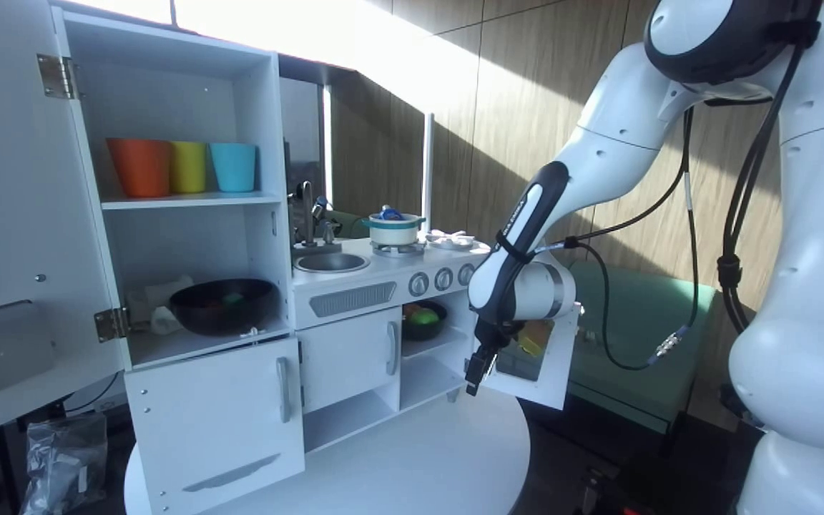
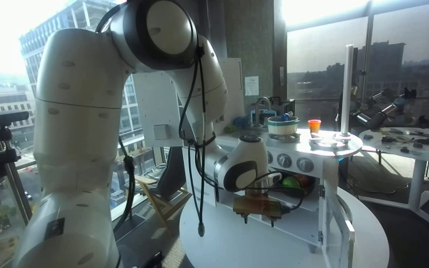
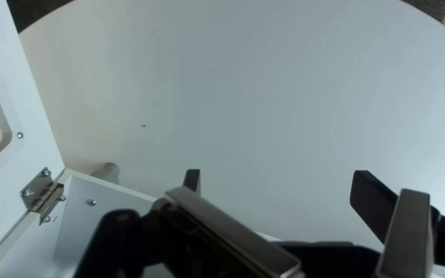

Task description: Open the cabinet door on the left and pull out the black bowl

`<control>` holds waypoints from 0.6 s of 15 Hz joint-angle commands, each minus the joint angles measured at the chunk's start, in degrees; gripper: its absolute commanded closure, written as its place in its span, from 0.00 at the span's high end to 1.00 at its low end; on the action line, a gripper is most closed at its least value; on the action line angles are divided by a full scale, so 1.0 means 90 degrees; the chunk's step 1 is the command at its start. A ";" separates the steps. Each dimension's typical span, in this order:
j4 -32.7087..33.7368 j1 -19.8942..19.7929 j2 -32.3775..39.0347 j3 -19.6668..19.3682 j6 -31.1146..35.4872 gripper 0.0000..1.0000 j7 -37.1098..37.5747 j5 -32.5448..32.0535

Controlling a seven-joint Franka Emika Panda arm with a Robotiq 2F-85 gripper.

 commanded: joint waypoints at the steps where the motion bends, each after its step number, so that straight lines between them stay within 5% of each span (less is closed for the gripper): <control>1: 0.0027 0.0071 0.0180 0.0046 0.0133 1.00 -0.0030 0.0187; 4: 0.0209 -0.1134 0.0796 0.1652 0.0318 1.00 -0.0688 0.1964; 9: 0.0510 -0.2578 0.1534 0.3070 0.0383 1.00 -0.1088 0.3712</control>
